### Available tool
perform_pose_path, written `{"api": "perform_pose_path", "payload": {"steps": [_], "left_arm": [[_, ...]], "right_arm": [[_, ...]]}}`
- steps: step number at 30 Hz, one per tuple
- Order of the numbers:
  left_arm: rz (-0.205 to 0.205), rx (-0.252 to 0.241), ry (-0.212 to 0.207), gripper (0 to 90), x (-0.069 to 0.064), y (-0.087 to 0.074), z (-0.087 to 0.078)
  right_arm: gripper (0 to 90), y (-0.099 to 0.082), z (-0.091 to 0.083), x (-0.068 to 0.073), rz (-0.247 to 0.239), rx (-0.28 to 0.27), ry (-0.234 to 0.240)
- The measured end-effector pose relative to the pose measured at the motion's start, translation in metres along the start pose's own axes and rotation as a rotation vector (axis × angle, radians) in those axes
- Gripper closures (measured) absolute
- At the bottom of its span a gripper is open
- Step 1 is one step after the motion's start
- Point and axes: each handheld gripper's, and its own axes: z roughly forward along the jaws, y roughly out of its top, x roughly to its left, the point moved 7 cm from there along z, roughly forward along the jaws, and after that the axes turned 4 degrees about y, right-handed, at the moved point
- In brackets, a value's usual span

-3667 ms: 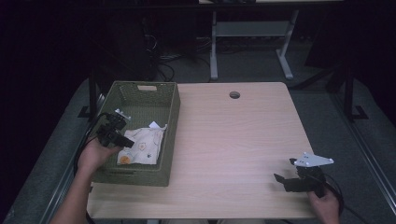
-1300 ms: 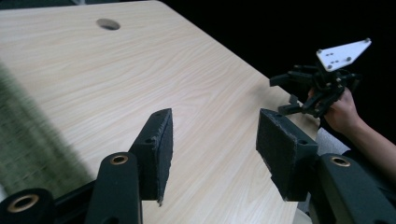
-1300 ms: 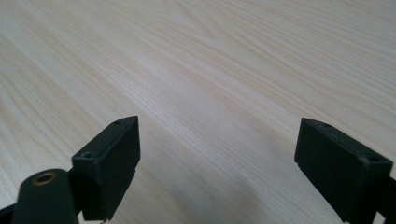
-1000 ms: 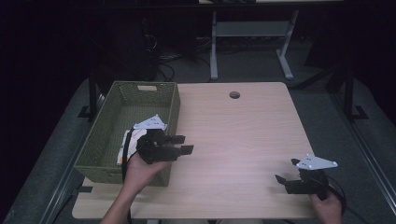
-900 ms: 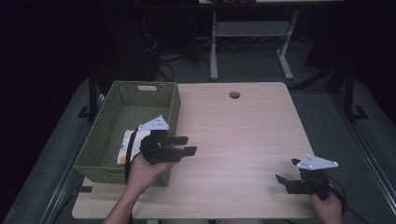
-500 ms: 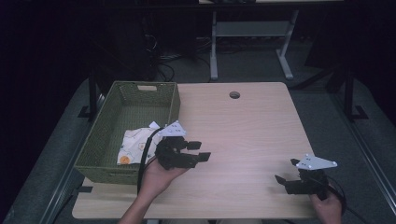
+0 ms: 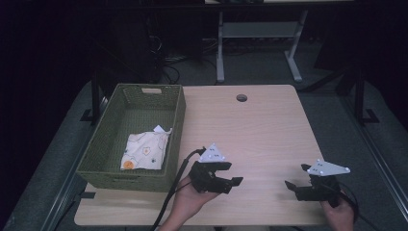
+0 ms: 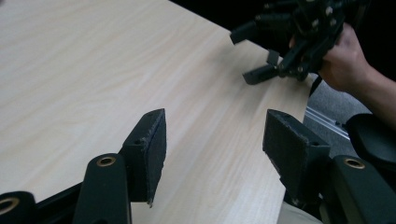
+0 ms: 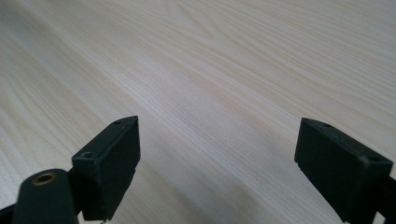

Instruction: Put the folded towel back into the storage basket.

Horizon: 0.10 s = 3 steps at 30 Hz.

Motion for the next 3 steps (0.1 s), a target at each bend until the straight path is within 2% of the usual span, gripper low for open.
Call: {"api": "perform_pose_path", "payload": {"steps": [3], "left_arm": [[0.015, 0.009, 0.01, 38.6, -0.0041, -0.0059, 0.0055]], "right_arm": [[13.6, 0.0004, -0.0005, 0.0002, -0.005, 0.0, -0.003]]}}
